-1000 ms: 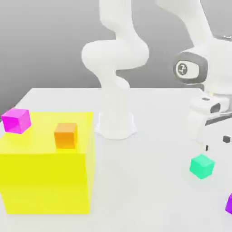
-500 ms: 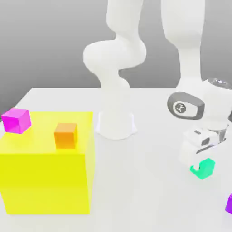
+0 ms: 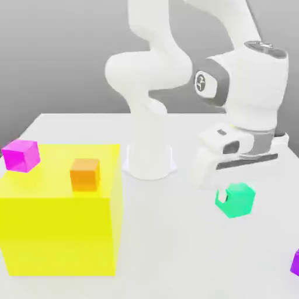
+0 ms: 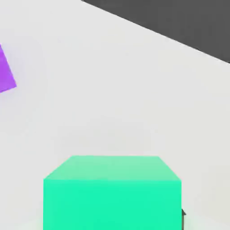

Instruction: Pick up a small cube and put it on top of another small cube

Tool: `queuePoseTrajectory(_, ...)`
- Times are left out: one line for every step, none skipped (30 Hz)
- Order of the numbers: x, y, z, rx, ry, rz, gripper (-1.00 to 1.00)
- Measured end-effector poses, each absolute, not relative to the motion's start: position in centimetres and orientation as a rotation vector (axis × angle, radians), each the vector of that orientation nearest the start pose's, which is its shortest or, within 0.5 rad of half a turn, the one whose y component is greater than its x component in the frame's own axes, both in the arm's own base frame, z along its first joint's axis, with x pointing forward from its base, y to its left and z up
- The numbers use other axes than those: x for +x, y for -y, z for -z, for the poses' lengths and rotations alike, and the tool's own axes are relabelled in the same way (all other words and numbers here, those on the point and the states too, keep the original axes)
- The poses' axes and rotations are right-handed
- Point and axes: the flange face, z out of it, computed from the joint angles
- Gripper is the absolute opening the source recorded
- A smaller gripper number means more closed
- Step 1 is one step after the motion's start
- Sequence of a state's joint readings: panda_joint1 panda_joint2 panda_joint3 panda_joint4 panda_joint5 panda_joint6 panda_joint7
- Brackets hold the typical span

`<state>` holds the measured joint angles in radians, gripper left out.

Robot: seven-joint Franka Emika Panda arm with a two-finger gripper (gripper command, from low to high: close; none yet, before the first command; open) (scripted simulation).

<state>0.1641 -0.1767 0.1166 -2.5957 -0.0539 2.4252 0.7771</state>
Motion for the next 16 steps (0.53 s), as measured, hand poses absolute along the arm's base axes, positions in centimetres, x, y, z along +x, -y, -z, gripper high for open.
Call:
queuePoseTrajectory(42.1,-9.4,-33.3,-3.095,-0.760,0.048,-1.00)
queuePoseTrajectory(42.6,-6.9,-34.8,-3.085,-0.798,0.044,-1.00)
queuePoseTrajectory(42.9,-4.5,-36.2,-3.073,-0.834,0.039,-1.00)
queuePoseTrajectory(43.0,-2.0,-37.6,-3.059,-0.870,0.033,-1.00)
queuePoseTrajectory(42.9,0.5,-39.0,-3.044,-0.904,0.027,-1.00)
queuePoseTrajectory(42.6,3.0,-40.4,-3.027,-0.938,0.021,-1.00)
queuePoseTrajectory(42.1,5.5,-41.8,-3.008,-0.971,0.015,-1.00)
queuePoseTrajectory(41.4,8.0,-43.2,-2.988,-1.004,0.008,-1.00)
queuePoseTrajectory(40.7,10.0,-43.8,-2.971,-1.030,0.003,-1.00)
queuePoseTrajectory(40.4,11.1,-43.3,-2.962,-1.043,0.000,-1.00)
queuePoseTrajectory(40.2,11.6,-42.3,-2.957,-1.049,-0.001,-1.00)
queuePoseTrajectory(40.1,11.8,-41.1,-2.955,-1.052,-0.002,-1.00)
queuePoseTrajectory(40.0,12.0,-39.7,-2.954,-1.054,-0.002,1.00)
queuePoseTrajectory(40.0,12.0,-39.7,-2.954,-1.054,-0.002,1.00)
queuePoseTrajectory(40.0,12.0,-39.7,-2.954,-1.054,-0.002,1.00)
queuePoseTrajectory(40.0,12.0,-39.7,-2.954,-1.054,-0.002,1.00)
